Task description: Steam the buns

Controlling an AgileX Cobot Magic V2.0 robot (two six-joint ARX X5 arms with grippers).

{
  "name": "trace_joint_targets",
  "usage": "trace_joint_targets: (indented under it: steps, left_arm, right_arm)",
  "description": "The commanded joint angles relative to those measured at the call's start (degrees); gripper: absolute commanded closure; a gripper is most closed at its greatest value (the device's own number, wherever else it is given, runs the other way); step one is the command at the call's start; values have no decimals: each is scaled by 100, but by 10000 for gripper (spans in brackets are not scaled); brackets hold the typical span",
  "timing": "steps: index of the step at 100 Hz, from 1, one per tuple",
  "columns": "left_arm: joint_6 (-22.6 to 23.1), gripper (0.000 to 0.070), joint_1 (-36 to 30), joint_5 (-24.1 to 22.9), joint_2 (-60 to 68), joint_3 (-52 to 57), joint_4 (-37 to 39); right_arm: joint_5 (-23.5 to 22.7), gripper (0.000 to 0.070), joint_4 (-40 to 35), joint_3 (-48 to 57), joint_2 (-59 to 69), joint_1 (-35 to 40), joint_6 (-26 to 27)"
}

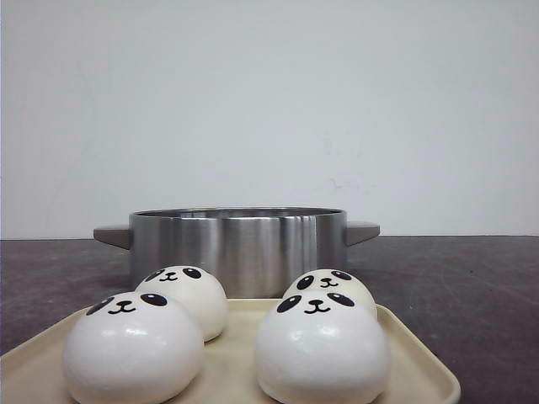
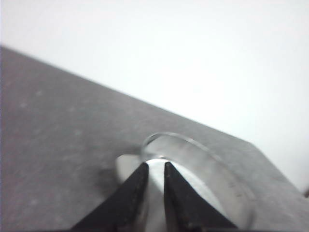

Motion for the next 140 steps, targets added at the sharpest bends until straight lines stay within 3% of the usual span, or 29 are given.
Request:
trace_joint_targets:
  steps: [1, 15, 21, 30, 39, 45, 50, 56, 62, 67, 70, 77, 85, 95, 107, 130, 140]
  left_arm:
    - [133, 686, -4, 33, 216, 535, -170]
    - [426, 686, -13, 358, 1314, 1725, -284]
    - [647, 686, -68, 369, 1945, 2295, -304]
    - [750, 686, -201, 369, 2802, 3145, -424]
    - [726, 687, -269, 378, 3493, 3912, -859]
    - [728, 684, -273, 378, 3862, 4306, -1139]
    - [730, 674, -319, 378, 4065, 4516, -1246]
    - [734, 600, -391, 442, 4170, 4614, -1237]
    - [782, 422, -468, 518, 4177, 4618, -1235]
    - [903, 244, -560, 590, 4168, 4618, -1318]
    - [979, 179, -625, 640, 4155, 4618, -1384]
    - [1169, 122, -835, 752, 4109, 4618, -1648]
    - [1471, 114, -1117, 756, 4068, 4618, -2223]
    - [1762, 114, -1497, 728, 4063, 4599, -2896]
    - [1915, 114, -1915, 597, 4006, 4597, -3224]
    - [1919, 115, -2157, 4, 3873, 4597, -3230]
    - [1971, 115, -2159, -151, 3873, 4597, -3241]
  right_arm:
    - [-160, 696, -601, 546, 7, -2, 337]
    - [-170, 696, -2188, 1978, 566, -2, -413]
    - [-376, 696, -2369, 2562, 1032, 4, -710]
    - [-1032, 696, -2367, 3327, 1687, 2, -896]
    - [-1478, 696, -2087, 3858, 2164, 2, -240]
    - [-1534, 696, -1838, 4041, 2398, 4, 315]
    - [-1534, 696, -1722, 4120, 2535, 4, 431]
    - [-1622, 696, -1777, 4179, 2658, 2, 262]
    - [-1777, 684, -1937, 4203, 2730, 4, 26]
    - [-1947, 596, -2090, 4203, 2802, 20, -101]
    - [-1982, 518, -2205, 4205, 2841, 37, -109]
    - [-1976, 341, -2520, 4205, 2938, 118, -210]
    - [-1926, 317, -2896, 4205, 3051, 262, -437]
    - [-1582, 317, -3348, 4218, 3239, 562, -890]
    - [-837, 311, -3906, 4282, 3630, 1220, -1104]
    - [1255, 164, -5101, 4892, 4972, 3077, -1082]
    - [1886, 75, -5661, 5436, 5853, 3705, -553]
